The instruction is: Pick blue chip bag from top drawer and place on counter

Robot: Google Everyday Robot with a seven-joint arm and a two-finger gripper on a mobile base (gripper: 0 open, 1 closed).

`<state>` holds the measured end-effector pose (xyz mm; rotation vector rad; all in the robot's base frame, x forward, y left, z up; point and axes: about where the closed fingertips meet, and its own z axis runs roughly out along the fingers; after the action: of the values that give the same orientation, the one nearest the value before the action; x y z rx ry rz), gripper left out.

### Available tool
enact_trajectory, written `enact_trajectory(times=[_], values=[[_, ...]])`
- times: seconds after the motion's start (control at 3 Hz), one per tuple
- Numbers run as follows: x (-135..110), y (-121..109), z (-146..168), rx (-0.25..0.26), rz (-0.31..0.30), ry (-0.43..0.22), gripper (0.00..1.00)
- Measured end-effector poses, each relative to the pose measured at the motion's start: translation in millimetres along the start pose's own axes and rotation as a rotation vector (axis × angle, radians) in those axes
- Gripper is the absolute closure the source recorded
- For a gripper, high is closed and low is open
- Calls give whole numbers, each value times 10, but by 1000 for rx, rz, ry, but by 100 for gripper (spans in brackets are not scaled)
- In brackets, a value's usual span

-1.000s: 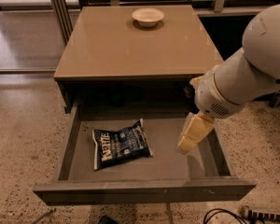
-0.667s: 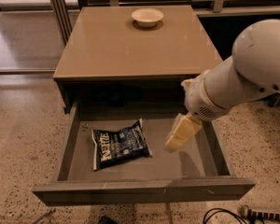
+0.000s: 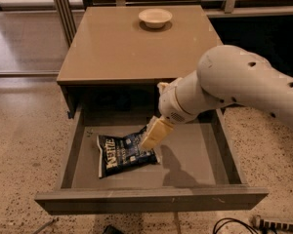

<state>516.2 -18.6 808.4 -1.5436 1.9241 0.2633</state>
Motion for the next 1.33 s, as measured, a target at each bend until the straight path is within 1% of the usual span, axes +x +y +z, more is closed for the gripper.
enact_trajectory(times=[0.33, 0.67, 1.0, 1.33], values=[[-162, 7, 384, 23, -56, 24, 0], [-144, 28, 776, 13, -89, 130, 0], [67, 94, 1092, -20, -53, 251, 0], [276, 203, 1450, -78, 34, 235, 0]])
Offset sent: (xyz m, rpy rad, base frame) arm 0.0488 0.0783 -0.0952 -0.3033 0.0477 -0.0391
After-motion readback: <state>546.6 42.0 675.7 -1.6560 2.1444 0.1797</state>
